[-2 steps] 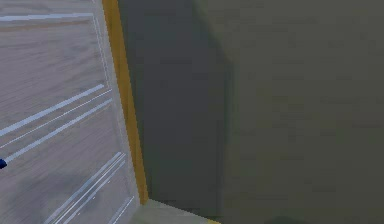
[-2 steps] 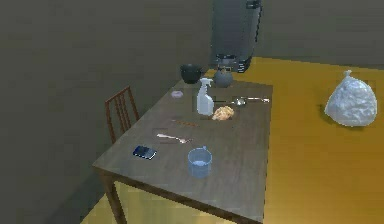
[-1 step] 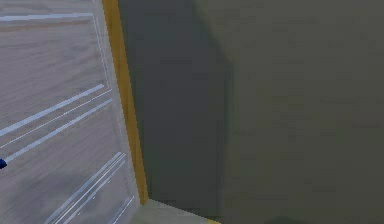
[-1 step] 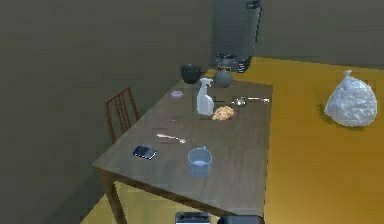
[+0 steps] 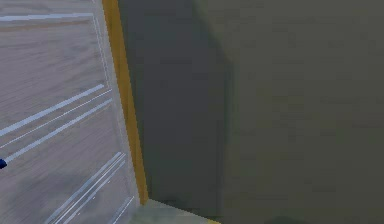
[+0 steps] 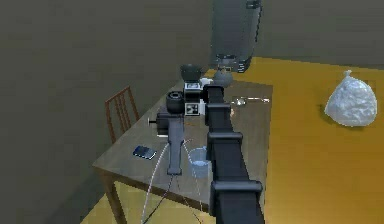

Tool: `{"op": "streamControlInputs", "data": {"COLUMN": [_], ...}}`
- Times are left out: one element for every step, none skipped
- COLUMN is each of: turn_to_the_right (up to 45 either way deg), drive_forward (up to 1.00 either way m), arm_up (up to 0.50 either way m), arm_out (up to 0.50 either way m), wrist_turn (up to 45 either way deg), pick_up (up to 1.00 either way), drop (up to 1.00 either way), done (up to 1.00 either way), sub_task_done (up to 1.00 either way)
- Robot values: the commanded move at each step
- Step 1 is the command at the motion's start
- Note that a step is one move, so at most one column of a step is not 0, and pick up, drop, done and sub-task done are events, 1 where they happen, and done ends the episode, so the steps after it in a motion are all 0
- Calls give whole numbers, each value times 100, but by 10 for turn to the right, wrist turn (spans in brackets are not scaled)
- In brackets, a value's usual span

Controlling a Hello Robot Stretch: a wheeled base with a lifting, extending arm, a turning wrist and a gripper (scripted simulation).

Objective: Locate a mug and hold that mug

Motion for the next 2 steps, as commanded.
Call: {"op": "streamControlInputs", "data": {"turn_to_the_right": [0, 0], "drive_forward": [0, 0], "arm_up": [0, 0], "arm_out": [0, 0], "wrist_turn": [450, 450], "pick_up": [0, 0], "drop": [0, 0], "done": [0, 0], "sub_task_done": [0, 0]}}
